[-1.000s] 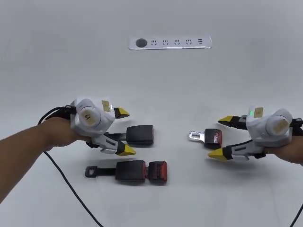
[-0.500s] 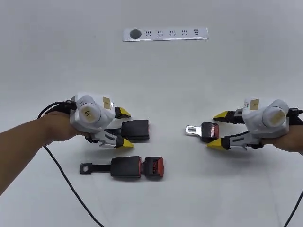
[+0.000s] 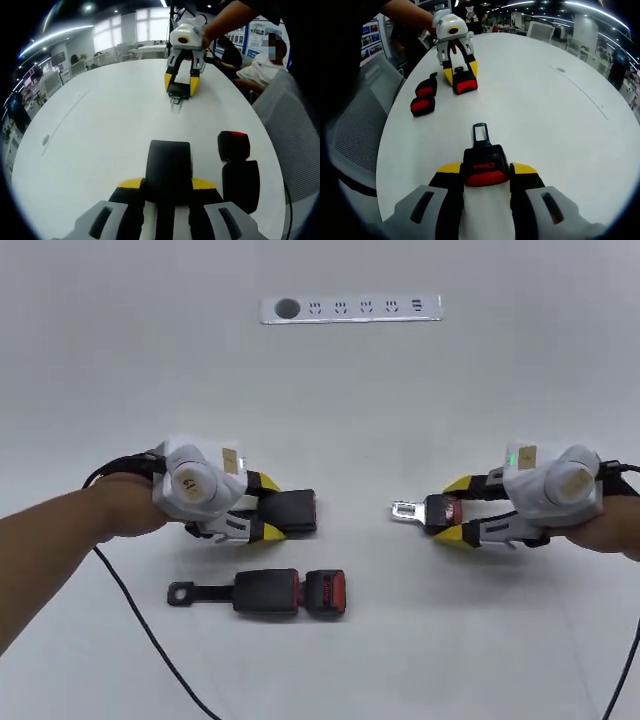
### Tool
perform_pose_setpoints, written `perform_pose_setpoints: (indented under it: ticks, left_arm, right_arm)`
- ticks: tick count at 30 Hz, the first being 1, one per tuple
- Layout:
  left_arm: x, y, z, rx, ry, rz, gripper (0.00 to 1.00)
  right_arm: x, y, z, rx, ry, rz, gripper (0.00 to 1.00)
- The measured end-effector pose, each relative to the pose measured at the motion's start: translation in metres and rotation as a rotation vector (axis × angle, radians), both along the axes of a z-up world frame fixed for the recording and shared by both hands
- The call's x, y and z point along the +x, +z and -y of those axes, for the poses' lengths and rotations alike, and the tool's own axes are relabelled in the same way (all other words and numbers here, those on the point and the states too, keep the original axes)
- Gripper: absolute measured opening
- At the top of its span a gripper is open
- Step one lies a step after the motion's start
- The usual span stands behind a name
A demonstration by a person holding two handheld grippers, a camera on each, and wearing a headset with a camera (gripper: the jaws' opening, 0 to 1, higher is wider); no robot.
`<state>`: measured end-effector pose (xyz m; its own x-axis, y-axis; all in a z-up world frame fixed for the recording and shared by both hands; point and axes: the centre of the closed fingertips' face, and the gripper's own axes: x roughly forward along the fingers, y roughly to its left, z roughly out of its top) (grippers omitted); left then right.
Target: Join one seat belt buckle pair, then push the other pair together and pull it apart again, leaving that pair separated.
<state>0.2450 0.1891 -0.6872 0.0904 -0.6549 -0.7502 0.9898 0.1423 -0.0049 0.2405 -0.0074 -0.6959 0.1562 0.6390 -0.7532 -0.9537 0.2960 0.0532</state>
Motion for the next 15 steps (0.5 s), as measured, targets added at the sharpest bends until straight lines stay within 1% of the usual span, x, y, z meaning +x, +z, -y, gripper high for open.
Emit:
perform_pose_setpoints:
  ticks: [6,14,15]
  left_arm:
    - [-0.0039,-0.0009,0.0017,0.013,-0.029,0.005,0.34]
    - [-0.0091,-0.0017,0.0053,0.031,-0.049,-0.003,0.34]
    - [-0.0077,-0.0021,0.0053,0.032,-0.053,-0.007,0.34]
  right_arm:
    - [-0.0021,0.0011,0.0,-0.008,0.014,-0.004,0.34]
    - [-0.0033,0.0022,0.0009,-0.011,0.029,-0.009,0.34]
    - [-0.0038,0.0021,0.0009,-0.012,0.031,-0.009,0.34]
